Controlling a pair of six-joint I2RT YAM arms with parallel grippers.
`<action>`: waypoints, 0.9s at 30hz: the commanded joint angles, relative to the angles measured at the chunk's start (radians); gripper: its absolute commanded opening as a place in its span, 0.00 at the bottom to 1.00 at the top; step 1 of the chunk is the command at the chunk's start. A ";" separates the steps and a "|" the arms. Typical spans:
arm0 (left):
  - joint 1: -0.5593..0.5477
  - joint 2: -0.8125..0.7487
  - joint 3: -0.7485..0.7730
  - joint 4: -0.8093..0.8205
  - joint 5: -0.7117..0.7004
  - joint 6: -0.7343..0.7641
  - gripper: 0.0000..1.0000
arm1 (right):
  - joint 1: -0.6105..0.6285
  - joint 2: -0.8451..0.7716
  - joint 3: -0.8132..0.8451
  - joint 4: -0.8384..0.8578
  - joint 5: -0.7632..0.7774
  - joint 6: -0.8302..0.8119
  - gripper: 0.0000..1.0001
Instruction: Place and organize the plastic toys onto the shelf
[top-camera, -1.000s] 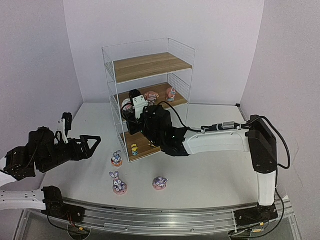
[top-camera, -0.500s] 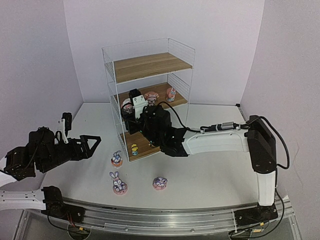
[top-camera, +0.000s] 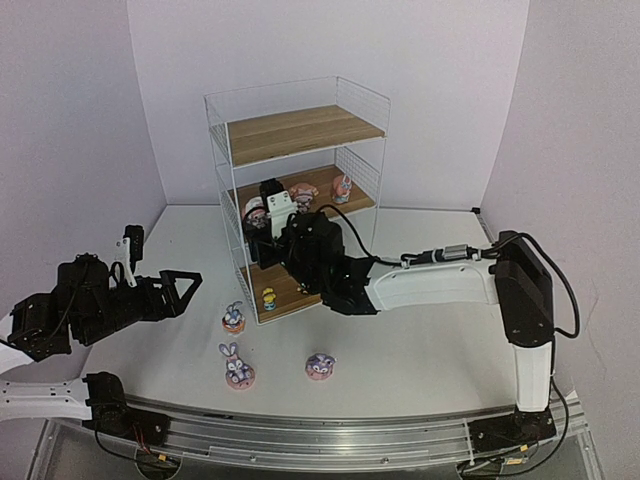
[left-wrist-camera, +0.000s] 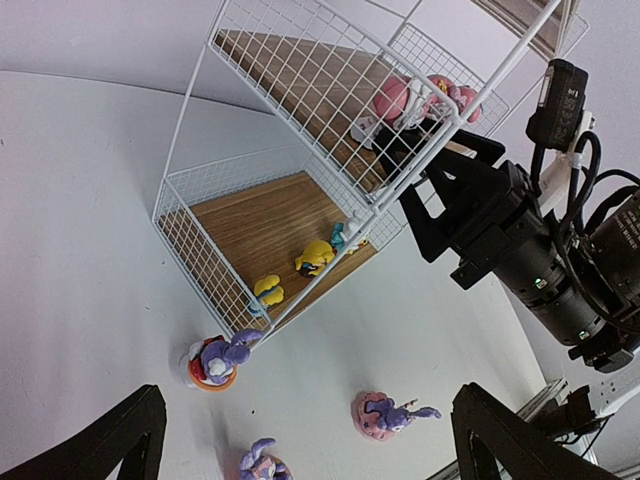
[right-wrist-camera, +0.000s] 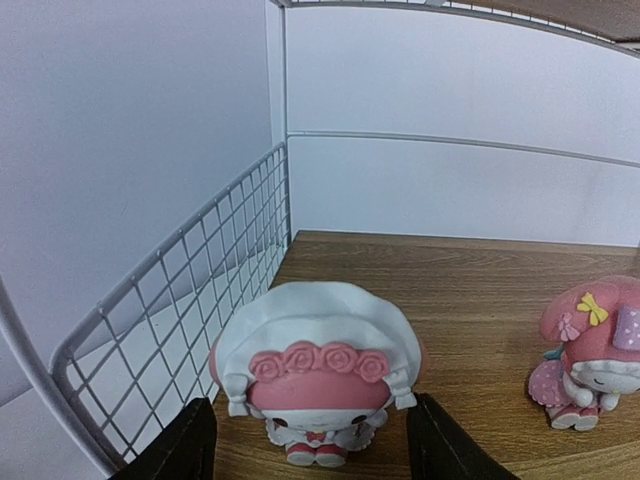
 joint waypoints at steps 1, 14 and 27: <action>0.005 -0.135 0.006 0.012 0.002 0.013 1.00 | -0.005 -0.069 -0.043 0.015 0.037 0.013 0.64; 0.005 -0.113 0.005 0.019 0.017 0.013 1.00 | -0.001 -0.318 -0.284 -0.026 -0.076 0.088 0.69; 0.005 -0.061 0.016 -0.051 -0.035 -0.068 1.00 | -0.001 -0.707 -0.471 -0.539 -0.036 0.204 0.93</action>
